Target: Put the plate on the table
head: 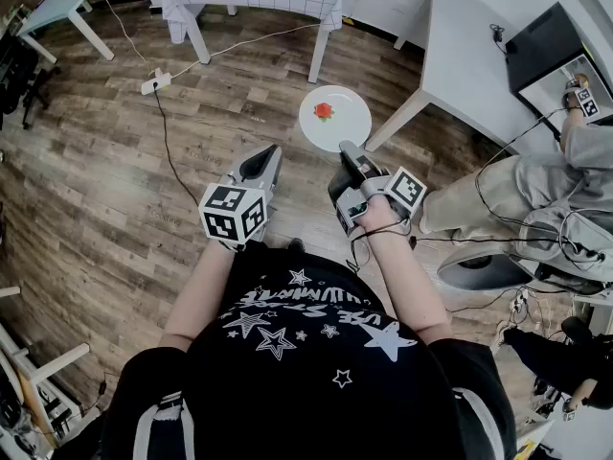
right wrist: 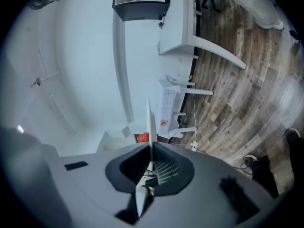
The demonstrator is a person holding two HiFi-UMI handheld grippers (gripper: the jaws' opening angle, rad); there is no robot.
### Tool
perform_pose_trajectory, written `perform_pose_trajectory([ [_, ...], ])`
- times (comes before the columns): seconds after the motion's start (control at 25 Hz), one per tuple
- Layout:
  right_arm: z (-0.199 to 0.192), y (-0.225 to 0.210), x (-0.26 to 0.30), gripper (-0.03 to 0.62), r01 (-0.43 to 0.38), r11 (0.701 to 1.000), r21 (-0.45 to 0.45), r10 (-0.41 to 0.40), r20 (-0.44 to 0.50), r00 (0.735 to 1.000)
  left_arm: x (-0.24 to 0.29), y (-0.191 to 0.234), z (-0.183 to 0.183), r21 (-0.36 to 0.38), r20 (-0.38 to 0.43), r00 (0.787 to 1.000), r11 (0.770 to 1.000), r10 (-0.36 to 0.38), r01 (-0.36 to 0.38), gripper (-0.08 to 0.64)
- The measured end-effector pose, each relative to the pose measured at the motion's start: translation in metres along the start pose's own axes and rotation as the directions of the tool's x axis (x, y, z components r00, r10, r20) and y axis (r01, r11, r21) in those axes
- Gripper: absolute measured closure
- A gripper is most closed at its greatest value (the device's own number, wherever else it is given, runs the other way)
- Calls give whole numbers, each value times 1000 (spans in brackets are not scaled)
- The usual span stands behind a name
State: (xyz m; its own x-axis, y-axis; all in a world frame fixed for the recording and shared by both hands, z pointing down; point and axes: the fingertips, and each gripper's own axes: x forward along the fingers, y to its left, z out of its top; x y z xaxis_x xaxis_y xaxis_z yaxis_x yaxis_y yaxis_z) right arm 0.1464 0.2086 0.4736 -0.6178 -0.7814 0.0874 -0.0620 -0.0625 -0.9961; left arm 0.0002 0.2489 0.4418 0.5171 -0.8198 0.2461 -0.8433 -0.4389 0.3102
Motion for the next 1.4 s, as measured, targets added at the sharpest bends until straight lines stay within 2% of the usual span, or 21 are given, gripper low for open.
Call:
perform_pose_trajectory([
  [0.44,1,-6,-12,569,19,1000,8,-20,9,1000,9,-2,1,-19,-11,1000,1000,-14,14,551],
  [0.6,7,-2,-10,569,8,1000,11,-8,18,1000,14,-8,6,8,-16,1000,1000,-27,27,551],
  [0.84,9,-3,-12,568,13,999,-47,-13,-15,1000,14,-10,5,12,-20,1000,1000,-9,10,551],
  [1.04,15,-10,-6,568,28,999,-25,-28,-26,999,18,-10,-1,18,-42,999,1000,1,-1,551],
  [1.4,31,-2,34,568,11,1000,-26,-11,10,1000,44,24,14,15,-42,999,1000,-7,7,551],
])
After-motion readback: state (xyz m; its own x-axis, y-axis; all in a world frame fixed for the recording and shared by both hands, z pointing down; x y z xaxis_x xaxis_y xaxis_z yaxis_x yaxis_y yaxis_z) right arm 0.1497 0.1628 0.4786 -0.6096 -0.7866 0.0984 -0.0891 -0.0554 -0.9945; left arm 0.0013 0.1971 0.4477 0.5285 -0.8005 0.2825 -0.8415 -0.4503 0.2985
